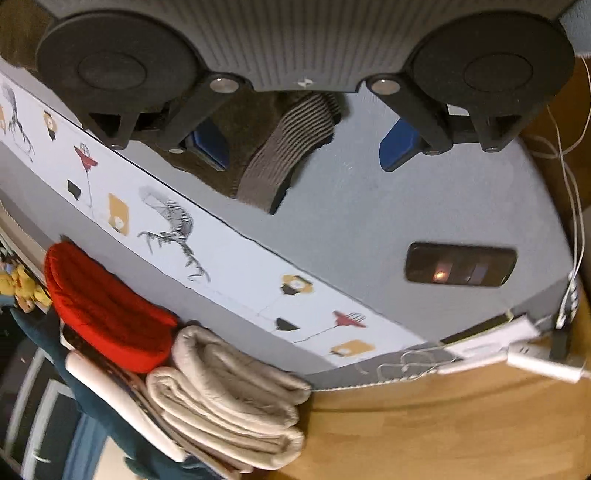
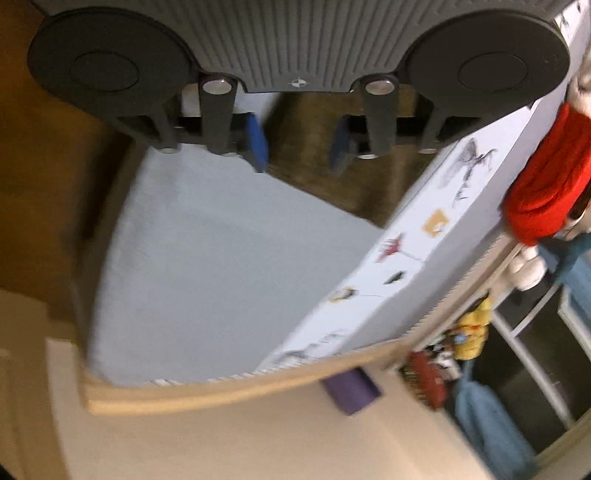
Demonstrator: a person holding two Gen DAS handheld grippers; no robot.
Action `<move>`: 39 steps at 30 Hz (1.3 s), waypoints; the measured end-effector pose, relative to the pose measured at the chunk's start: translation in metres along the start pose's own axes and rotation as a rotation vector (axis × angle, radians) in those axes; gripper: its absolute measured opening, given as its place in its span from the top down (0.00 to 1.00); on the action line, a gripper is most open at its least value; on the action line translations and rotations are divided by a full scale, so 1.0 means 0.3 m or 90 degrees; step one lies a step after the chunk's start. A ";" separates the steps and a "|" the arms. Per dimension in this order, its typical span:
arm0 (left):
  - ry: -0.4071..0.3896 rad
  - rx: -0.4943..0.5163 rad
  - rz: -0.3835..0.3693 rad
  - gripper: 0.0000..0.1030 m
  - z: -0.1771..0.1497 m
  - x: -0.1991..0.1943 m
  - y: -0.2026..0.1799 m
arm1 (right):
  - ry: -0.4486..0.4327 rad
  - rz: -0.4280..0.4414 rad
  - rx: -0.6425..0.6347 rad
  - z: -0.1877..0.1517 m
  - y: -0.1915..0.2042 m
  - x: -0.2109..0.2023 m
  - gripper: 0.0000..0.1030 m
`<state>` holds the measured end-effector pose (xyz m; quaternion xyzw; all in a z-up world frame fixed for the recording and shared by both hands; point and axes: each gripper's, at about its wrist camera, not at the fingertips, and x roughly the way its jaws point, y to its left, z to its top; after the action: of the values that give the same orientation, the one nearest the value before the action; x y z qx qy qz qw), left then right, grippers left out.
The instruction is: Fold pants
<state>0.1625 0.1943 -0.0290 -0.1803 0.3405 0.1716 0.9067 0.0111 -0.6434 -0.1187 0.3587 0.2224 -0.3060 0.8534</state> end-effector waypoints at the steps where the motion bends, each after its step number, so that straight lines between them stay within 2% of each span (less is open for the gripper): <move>1: 0.000 0.009 -0.004 0.11 0.001 0.003 -0.015 | 0.018 -0.014 0.006 -0.006 0.012 0.038 0.66; 4: 0.010 0.032 -0.006 0.11 0.004 0.028 -0.050 | 0.102 -0.108 -0.002 -0.043 0.036 0.198 0.63; 7: 0.024 0.061 0.013 0.11 0.010 0.066 -0.086 | 0.083 -0.161 -0.108 -0.038 0.161 0.195 0.62; 8: 0.024 0.077 0.020 0.11 0.017 0.078 -0.101 | 0.060 -0.152 -0.129 -0.031 0.209 0.163 0.62; 11: 0.008 0.119 0.008 0.11 0.028 0.114 -0.151 | 0.005 -0.065 -0.214 -0.025 0.397 0.045 0.62; 13: 0.012 0.130 -0.016 0.11 0.025 0.152 -0.185 | 0.024 0.040 -0.263 -0.052 0.548 -0.014 0.62; 16: 0.033 0.132 -0.051 0.11 0.008 0.218 -0.224 | 0.138 0.223 -0.297 -0.159 0.816 -0.026 0.62; 20: 0.069 0.144 -0.054 0.11 -0.004 0.279 -0.270 | 0.288 0.360 -0.329 -0.391 1.184 0.064 0.66; 23: 0.079 0.152 -0.055 0.11 0.001 0.299 -0.284 | 0.388 0.397 -0.359 -0.588 1.431 0.176 0.66; 26: 0.093 0.145 -0.065 0.11 0.008 0.310 -0.267 | 0.461 0.384 -0.404 -0.756 1.602 0.280 0.65; 28: 0.098 0.158 -0.072 0.11 0.009 0.314 -0.260 | 0.488 0.359 -0.438 -0.846 1.669 0.341 0.65; 30: 0.097 0.176 -0.073 0.11 0.004 0.317 -0.255 | 0.492 0.334 -0.479 -0.908 1.697 0.341 0.64; 32: 0.096 0.193 -0.071 0.11 0.000 0.316 -0.253 | 0.518 0.337 -0.500 -0.946 1.710 0.349 0.63; 33: 0.096 0.196 -0.075 0.11 -0.002 0.315 -0.250 | 0.534 0.345 -0.498 -0.948 1.702 0.343 0.65; 34: 0.096 0.197 -0.077 0.11 -0.002 0.315 -0.248 | 0.550 0.359 -0.498 -0.955 1.709 0.347 0.72; 35: 0.096 0.200 -0.079 0.11 -0.003 0.316 -0.246 | 0.547 0.363 -0.506 -0.955 1.711 0.337 0.77; 37: 0.096 0.203 -0.078 0.11 -0.005 0.317 -0.247 | 0.488 0.385 -0.543 -0.960 1.724 0.311 0.86; 39: 0.096 0.204 -0.076 0.11 -0.006 0.319 -0.247 | 0.436 0.411 -0.567 -0.960 1.750 0.288 0.88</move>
<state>0.2615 0.1467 -0.0798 -0.0657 0.4193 0.0470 0.9042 0.3846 -0.1675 -0.1059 0.0969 0.4685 0.2195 0.8503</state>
